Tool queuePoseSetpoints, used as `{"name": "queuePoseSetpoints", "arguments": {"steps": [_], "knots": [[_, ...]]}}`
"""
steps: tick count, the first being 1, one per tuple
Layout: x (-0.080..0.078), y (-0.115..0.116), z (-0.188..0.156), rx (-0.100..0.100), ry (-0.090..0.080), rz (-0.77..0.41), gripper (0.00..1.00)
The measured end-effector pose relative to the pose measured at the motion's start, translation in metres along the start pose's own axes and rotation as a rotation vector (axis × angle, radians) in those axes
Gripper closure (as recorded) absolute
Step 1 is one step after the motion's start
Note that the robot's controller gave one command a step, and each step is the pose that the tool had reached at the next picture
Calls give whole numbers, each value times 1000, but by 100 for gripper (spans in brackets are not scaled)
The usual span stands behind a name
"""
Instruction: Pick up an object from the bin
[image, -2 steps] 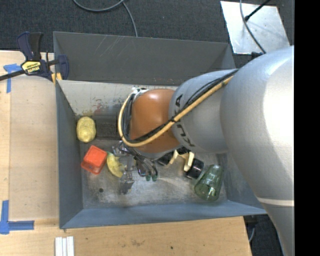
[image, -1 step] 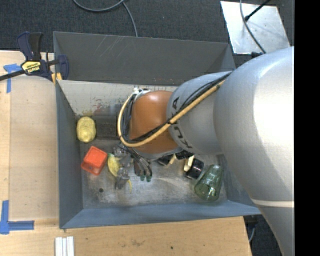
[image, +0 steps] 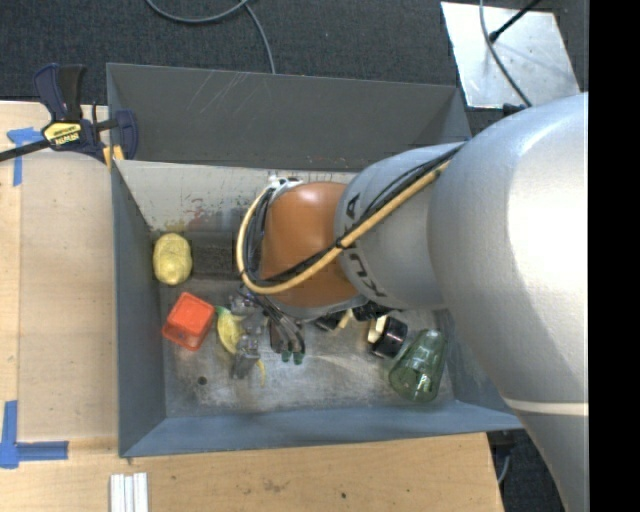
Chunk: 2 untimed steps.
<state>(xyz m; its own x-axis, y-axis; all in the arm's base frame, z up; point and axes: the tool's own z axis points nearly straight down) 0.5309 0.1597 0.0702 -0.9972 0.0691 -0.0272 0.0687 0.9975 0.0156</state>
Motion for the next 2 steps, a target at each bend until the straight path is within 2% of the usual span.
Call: {"name": "queuePoseSetpoints", "arguments": {"steps": [2], "knots": [[2, -2, -14, 12, 20, 1, 100]]}}
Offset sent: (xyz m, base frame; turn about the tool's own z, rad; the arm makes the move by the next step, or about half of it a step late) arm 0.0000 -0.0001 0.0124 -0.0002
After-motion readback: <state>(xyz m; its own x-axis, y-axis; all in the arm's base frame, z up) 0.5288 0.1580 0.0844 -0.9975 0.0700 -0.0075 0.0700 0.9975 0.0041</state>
